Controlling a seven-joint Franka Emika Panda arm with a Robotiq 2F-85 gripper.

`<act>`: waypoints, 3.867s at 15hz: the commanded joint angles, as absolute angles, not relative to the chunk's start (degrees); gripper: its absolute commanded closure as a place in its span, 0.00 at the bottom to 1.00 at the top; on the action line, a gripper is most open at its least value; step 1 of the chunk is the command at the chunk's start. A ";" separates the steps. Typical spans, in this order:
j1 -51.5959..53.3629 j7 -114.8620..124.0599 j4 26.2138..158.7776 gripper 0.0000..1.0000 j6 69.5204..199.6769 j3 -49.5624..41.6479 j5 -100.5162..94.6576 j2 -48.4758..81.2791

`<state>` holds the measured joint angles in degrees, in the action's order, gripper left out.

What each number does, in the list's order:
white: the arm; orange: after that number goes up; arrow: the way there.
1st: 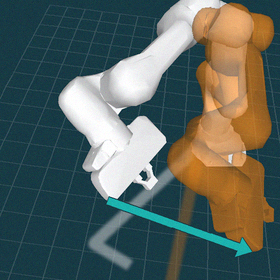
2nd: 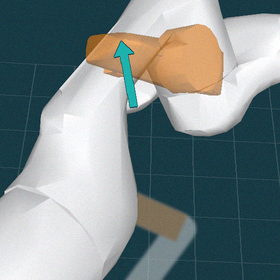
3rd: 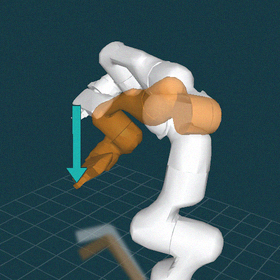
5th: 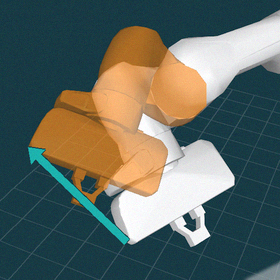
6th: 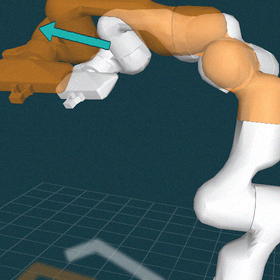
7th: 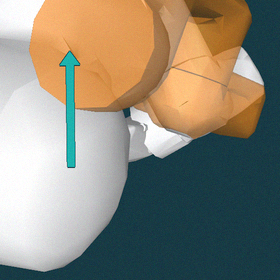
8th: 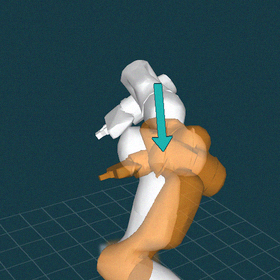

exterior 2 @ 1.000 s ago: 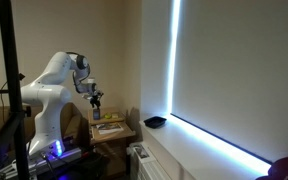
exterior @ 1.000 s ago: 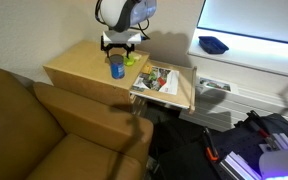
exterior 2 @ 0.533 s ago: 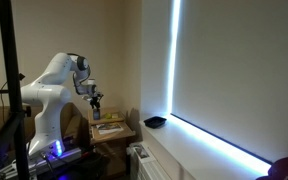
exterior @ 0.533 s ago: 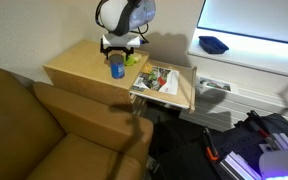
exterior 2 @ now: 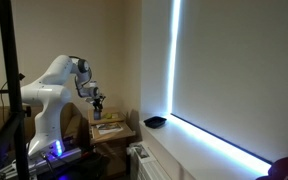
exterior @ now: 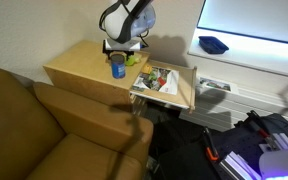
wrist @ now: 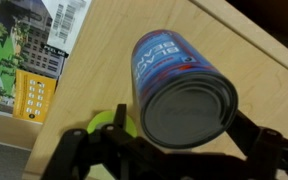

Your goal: Pick up the blue can from the cabinet and put it in the black bowl by the window.

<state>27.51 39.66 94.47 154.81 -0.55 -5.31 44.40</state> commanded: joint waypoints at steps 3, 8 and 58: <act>25.60 37.66 91.85 0.00 144.88 2.24 -0.54 44.35; 26.74 39.96 90.82 0.00 140.91 1.31 -1.26 44.60; 7.67 53.03 99.46 0.41 124.04 -7.65 -4.94 20.61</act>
